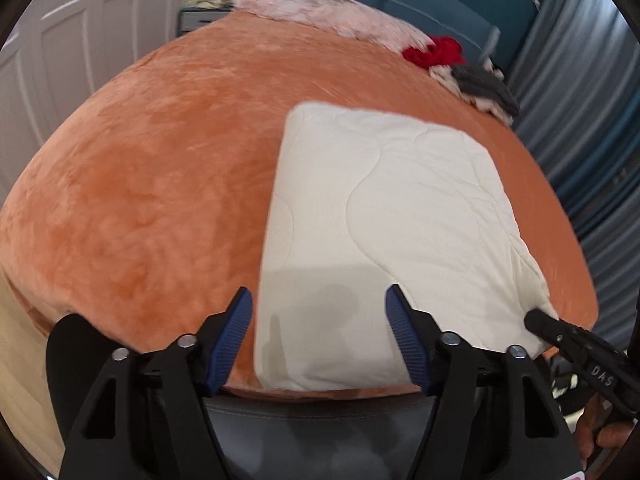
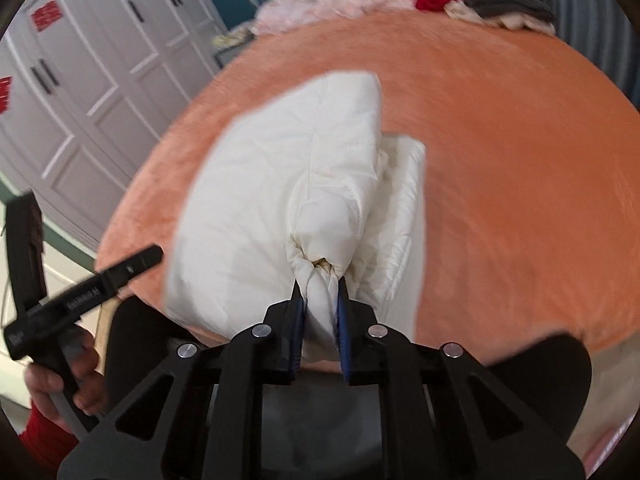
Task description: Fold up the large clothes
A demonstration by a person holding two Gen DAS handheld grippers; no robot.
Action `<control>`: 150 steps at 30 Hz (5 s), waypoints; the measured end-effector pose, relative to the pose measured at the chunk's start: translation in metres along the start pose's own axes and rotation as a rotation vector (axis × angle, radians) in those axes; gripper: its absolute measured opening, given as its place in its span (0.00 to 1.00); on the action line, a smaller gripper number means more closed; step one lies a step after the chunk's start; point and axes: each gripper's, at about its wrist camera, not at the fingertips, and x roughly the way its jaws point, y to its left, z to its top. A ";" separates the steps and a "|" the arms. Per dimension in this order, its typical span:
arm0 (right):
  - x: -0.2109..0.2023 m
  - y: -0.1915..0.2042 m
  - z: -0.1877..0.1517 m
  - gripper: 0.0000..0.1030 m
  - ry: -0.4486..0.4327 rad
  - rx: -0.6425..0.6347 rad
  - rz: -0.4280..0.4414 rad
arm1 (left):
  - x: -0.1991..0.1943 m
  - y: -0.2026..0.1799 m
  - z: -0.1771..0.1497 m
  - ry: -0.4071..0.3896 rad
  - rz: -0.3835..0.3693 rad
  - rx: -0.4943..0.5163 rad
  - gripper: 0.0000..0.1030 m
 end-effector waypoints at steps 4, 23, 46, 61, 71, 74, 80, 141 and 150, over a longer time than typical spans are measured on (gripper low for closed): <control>0.022 -0.016 -0.012 0.13 0.052 0.025 -0.036 | 0.025 -0.015 -0.010 0.077 0.020 0.045 0.59; 0.084 -0.030 -0.027 0.13 0.181 0.047 -0.051 | 0.069 -0.035 -0.032 0.095 0.206 0.154 0.60; -0.010 -0.029 0.026 0.51 -0.004 0.151 0.014 | 0.013 -0.001 0.026 0.003 0.129 0.046 0.62; 0.103 -0.028 0.131 0.24 -0.038 0.437 0.020 | 0.084 -0.022 0.153 -0.048 0.104 0.012 0.62; 0.137 -0.049 0.101 0.13 -0.104 0.348 -0.115 | 0.162 -0.034 0.128 0.015 0.166 0.058 0.66; 0.149 -0.043 0.099 0.17 -0.111 0.279 -0.168 | 0.172 -0.038 0.124 0.006 0.201 0.075 0.68; 0.167 -0.038 0.102 0.21 -0.115 0.221 -0.204 | 0.193 -0.032 0.121 0.003 0.230 0.055 0.70; 0.105 -0.015 0.028 0.03 0.014 0.061 -0.166 | 0.109 -0.050 0.014 -0.063 0.323 0.143 0.77; 0.094 -0.017 0.034 0.13 0.020 0.028 -0.158 | 0.100 -0.042 0.023 -0.004 0.246 0.097 0.77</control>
